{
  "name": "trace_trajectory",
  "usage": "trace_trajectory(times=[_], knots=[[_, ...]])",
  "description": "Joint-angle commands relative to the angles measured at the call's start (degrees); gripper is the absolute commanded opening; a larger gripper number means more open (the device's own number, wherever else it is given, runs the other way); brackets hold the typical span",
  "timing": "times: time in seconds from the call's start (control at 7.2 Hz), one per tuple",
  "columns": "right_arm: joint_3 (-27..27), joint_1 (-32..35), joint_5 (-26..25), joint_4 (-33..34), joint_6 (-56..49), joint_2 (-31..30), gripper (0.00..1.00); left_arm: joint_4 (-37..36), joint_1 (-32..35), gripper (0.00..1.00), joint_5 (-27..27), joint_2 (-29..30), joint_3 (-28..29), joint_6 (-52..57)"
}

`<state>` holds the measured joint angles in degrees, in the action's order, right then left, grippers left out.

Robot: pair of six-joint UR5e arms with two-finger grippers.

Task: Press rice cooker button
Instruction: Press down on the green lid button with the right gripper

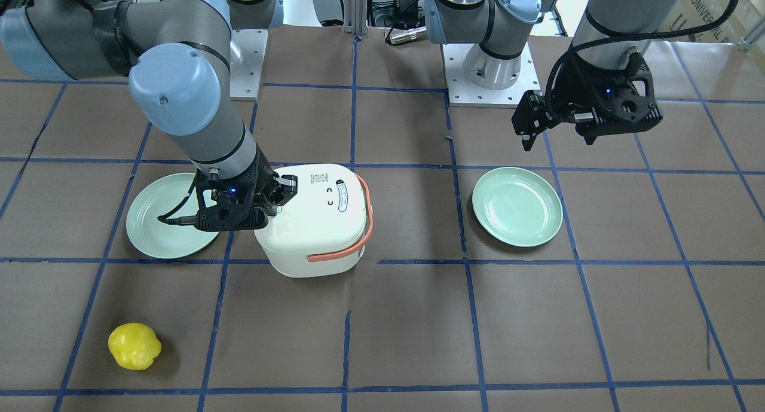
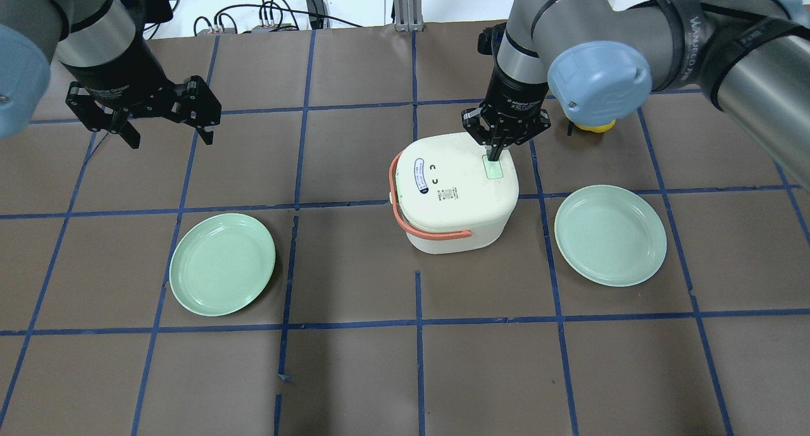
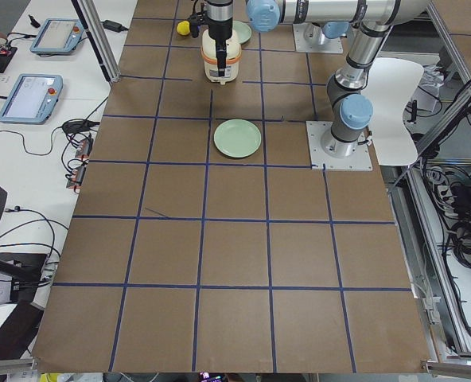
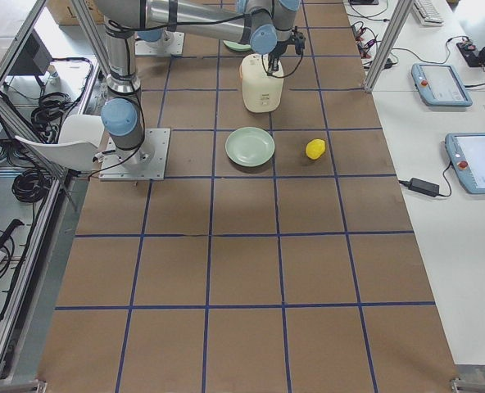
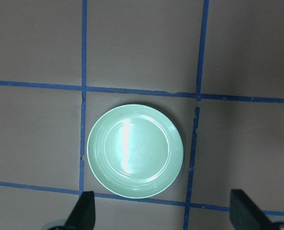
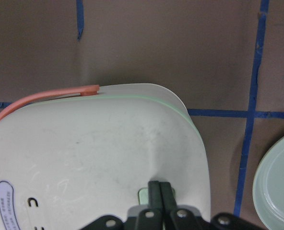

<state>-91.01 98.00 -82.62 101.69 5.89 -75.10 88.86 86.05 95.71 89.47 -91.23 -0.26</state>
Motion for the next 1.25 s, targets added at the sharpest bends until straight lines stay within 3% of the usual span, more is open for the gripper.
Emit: trace_trajectory(times=[0.0, 1.11], knots=[[-0.05, 0.0, 0.0, 0.0, 0.0, 0.05, 0.15, 0.0, 0.0, 1.0, 0.0, 0.0, 0.0, 0.0], [-1.8, 0.18, 0.0, 1.48, 0.08, -0.04, 0.15, 0.0, 0.0, 1.0, 0.0, 0.0, 0.0, 0.0]])
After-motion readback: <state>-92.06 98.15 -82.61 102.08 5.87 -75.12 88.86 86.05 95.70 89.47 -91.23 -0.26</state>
